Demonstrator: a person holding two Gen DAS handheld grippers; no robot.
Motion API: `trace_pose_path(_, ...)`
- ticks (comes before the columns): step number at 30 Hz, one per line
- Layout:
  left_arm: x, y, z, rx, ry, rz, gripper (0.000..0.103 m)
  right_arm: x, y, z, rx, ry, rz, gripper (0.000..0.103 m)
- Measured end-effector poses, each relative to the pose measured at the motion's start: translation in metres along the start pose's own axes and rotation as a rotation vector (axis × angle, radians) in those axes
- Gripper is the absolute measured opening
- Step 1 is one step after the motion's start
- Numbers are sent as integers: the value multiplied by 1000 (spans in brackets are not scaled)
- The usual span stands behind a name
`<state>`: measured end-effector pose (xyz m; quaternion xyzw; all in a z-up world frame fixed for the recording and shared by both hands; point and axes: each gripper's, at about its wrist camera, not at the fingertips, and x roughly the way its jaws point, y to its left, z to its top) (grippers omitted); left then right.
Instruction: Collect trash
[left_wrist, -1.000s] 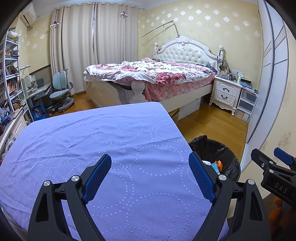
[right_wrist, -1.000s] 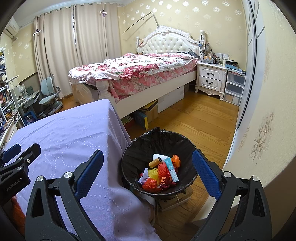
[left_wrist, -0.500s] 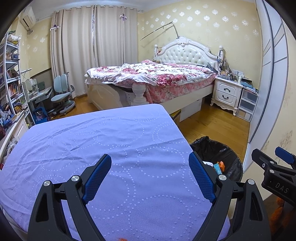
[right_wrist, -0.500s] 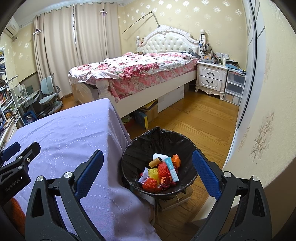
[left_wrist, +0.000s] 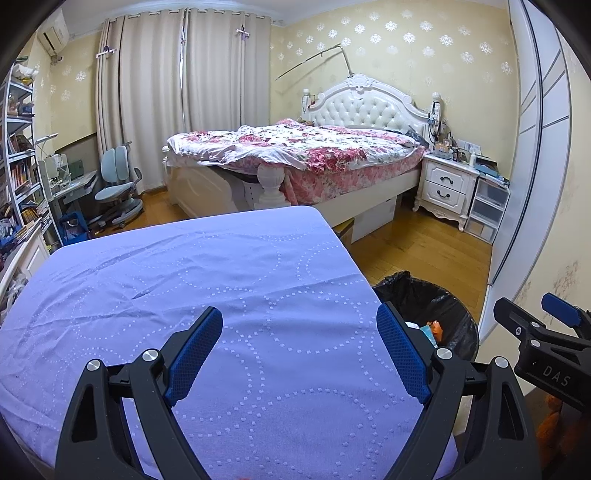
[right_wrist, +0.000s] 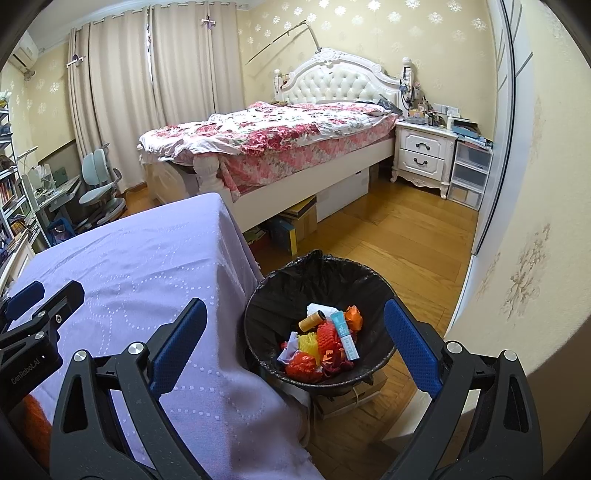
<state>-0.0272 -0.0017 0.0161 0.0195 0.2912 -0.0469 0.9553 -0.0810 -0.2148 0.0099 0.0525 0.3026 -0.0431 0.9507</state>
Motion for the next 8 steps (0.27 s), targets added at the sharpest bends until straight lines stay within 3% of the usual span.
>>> trace_pose_path(8, 18, 32, -5, -31, 58, 78, 85, 15, 21, 6, -41, 22, 37, 94)
